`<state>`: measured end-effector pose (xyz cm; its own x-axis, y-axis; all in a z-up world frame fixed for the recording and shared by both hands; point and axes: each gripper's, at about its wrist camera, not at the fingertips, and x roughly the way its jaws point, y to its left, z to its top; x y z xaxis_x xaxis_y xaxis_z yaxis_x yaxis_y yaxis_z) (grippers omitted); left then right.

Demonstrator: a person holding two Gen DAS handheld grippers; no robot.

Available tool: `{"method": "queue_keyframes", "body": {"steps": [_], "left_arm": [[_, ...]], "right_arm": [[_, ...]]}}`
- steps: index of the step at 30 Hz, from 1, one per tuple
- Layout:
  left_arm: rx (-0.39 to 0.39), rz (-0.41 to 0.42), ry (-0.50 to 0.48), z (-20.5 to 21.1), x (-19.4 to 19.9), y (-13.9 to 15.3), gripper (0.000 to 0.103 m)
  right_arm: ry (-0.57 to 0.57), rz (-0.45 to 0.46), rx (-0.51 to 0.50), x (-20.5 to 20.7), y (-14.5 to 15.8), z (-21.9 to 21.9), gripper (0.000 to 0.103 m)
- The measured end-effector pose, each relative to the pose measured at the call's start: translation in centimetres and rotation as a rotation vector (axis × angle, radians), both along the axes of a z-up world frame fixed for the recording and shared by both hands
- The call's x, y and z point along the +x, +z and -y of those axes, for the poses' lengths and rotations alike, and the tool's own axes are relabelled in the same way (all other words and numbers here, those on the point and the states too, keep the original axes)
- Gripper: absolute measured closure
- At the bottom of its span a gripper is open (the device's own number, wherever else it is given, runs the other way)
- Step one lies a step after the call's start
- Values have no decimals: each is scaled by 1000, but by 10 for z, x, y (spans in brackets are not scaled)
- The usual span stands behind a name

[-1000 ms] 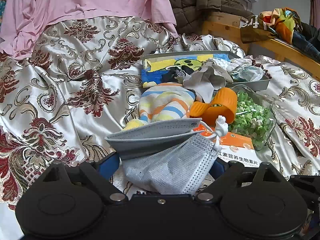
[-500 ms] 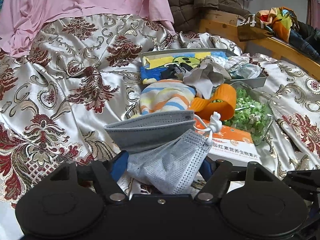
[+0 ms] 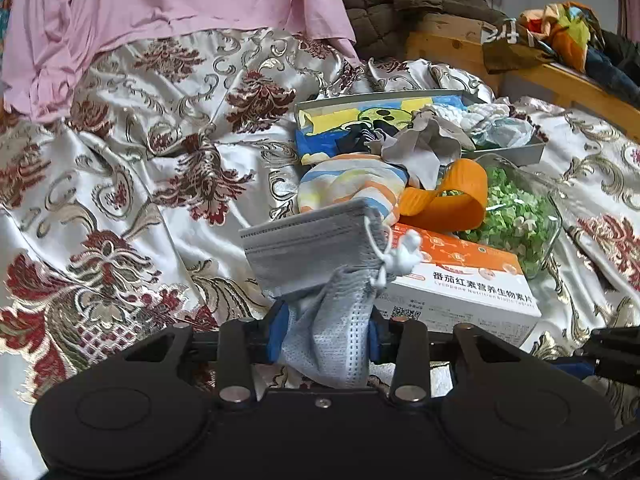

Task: Organize soft objects
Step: 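Grasp the grey face mask with the left tool while the right tool grasps the white foam piece, then carry the grey mask and white foam piece with both tools over the tray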

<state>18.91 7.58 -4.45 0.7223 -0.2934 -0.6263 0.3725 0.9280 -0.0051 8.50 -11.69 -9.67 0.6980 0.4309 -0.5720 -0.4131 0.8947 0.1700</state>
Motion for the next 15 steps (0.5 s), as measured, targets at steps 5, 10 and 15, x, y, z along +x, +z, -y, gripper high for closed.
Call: {"method": "queue_keyframes", "body": {"steps": [5,10,15], "left_arm": [[34,31,12,6,-8,7,64],[58,49,42,11,-19,14,64],[35,31,93,13,-28,22,64]], "right_arm": [[-1,3,3,-1,1,0,42],[0,11,8,-2,3,0,42],[4,27,11,-7,6,1,42]]}}
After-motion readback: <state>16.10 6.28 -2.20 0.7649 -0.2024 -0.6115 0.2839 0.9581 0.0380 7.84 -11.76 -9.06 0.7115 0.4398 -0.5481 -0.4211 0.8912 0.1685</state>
